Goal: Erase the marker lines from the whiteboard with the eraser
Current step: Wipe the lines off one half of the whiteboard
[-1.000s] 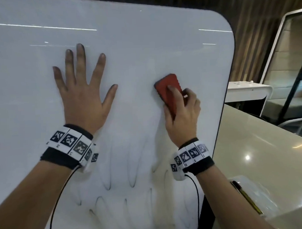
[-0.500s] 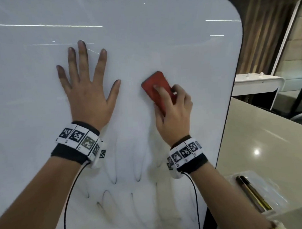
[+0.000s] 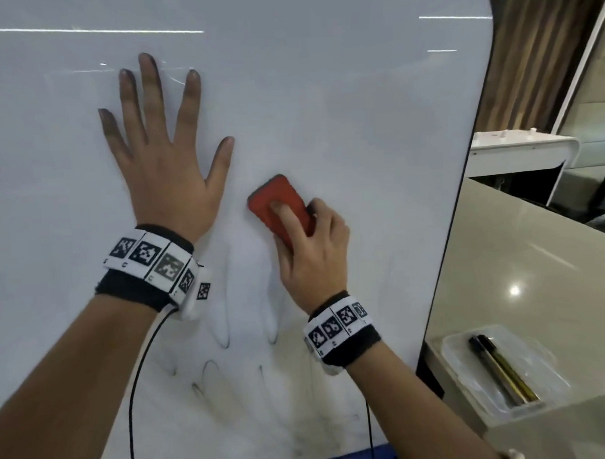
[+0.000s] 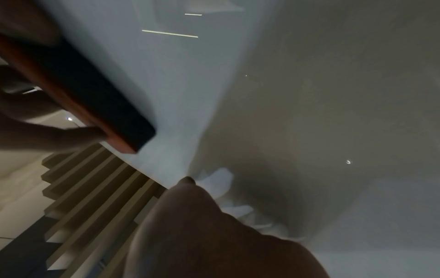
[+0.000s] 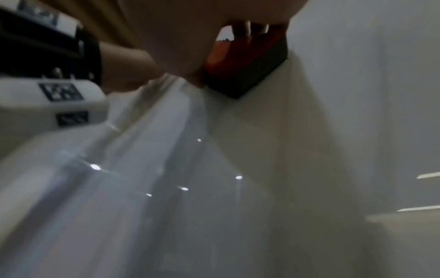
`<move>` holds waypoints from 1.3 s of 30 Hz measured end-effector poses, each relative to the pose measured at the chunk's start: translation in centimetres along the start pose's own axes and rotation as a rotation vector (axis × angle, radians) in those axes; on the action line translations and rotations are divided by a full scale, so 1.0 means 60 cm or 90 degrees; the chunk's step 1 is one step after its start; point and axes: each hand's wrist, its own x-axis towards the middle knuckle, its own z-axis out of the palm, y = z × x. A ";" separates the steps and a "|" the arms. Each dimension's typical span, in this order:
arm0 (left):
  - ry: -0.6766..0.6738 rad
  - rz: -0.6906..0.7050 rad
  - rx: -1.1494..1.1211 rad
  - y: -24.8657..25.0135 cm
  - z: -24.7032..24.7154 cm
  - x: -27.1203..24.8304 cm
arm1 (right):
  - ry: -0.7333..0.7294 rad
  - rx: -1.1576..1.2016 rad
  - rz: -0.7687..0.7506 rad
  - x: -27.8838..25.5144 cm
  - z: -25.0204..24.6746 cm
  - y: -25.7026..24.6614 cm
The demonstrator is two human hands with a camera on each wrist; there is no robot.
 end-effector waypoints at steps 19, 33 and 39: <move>-0.008 0.004 0.010 -0.004 0.006 -0.013 | 0.042 0.077 0.292 -0.128 -0.040 0.134; -0.005 0.006 -0.003 -0.006 0.012 -0.022 | -0.040 0.074 0.181 -0.148 -0.004 0.063; -0.017 0.017 0.018 -0.010 0.014 -0.034 | 0.251 0.102 0.750 -0.202 -0.051 0.204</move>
